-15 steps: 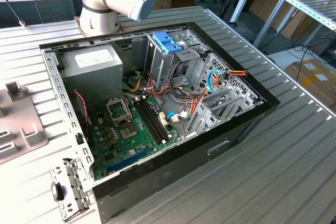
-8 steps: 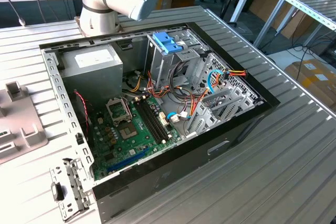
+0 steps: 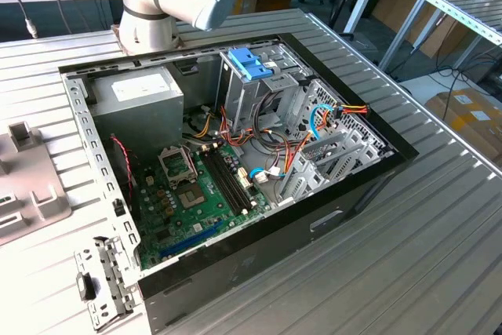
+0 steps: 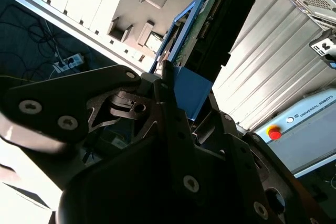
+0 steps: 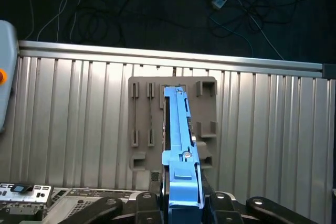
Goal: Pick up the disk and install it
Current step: 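Pick up the disk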
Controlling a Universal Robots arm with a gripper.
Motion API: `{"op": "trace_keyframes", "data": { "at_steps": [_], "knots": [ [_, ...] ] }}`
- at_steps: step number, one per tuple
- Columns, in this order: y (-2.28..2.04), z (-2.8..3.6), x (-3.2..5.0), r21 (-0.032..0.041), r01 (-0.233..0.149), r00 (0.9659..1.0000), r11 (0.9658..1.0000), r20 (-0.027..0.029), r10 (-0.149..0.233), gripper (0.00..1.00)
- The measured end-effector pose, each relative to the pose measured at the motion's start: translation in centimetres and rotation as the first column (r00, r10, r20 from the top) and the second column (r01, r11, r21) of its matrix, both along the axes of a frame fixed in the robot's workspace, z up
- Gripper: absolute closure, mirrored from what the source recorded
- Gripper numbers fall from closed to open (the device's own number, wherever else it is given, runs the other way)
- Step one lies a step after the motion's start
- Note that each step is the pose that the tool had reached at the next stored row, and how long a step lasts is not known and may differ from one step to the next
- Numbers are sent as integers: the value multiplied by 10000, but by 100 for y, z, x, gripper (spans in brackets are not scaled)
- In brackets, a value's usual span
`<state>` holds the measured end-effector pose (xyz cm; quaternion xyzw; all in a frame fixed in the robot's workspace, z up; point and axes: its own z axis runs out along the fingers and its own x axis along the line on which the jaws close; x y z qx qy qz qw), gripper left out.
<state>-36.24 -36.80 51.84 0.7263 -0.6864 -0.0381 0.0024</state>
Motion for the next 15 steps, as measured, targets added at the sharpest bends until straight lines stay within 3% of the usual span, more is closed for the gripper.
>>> {"op": "trace_keyframes", "data": {
  "at_steps": [11, 15],
  "knots": [
    [-1, 240, 113, 18, 0, 10000, 10000, -19, 0, 63],
    [-1, 256, 134, 23, 1, 10000, 10000, -24, -1, 63]
  ]
}}
